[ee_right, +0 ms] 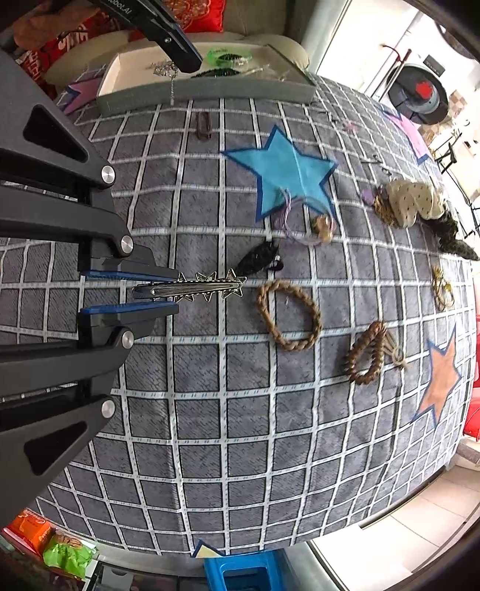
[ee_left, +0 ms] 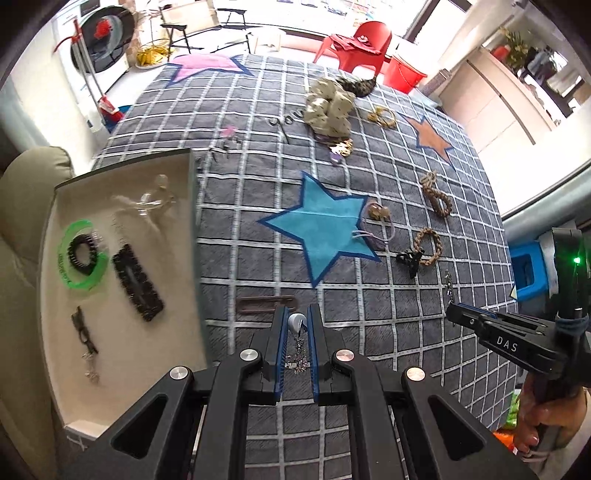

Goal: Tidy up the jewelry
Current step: 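Grasp the silver star-shaped hairpin with the right tool, then carry the star hairpin into the tray with the right tool while the left tool releases the chain hairpin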

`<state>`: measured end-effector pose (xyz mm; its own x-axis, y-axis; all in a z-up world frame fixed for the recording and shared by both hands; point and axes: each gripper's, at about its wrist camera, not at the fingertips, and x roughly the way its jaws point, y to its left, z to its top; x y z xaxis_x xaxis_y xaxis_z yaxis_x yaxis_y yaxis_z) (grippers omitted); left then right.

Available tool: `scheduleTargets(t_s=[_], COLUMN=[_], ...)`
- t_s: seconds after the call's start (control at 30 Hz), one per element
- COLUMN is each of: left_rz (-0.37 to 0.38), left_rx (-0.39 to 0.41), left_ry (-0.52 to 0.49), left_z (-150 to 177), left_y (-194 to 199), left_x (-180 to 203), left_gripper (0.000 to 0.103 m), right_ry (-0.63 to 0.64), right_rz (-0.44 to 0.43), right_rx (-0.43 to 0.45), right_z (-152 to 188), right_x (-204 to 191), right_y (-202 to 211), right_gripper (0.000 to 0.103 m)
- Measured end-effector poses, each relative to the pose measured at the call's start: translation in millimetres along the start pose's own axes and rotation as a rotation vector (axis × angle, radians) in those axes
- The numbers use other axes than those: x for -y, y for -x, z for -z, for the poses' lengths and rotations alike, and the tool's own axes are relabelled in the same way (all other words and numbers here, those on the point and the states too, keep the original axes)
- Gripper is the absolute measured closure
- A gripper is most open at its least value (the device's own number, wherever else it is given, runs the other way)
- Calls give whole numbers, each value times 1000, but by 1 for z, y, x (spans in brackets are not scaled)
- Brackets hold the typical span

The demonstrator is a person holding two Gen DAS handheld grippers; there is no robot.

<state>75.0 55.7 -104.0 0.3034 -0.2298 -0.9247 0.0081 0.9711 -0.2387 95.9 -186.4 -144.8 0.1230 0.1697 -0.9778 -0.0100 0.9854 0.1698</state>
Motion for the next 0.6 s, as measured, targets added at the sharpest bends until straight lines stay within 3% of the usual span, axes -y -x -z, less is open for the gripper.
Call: scheduleTargets(t_s=[0.13,0.6], left_rz=[-10,-85], left_rx=[15,41], left_ry=[29,141], left_z=[2,19], left_y=[11,34], left_x=[-16,-75], left_gripper=[91,91], right_ry=[18,141], right_rz=[-12,-43], right_rx=[-4,-5], right_z=[-8,-10], right_x=[-1,-77], right_y=[6,17], right_gripper=[92,92])
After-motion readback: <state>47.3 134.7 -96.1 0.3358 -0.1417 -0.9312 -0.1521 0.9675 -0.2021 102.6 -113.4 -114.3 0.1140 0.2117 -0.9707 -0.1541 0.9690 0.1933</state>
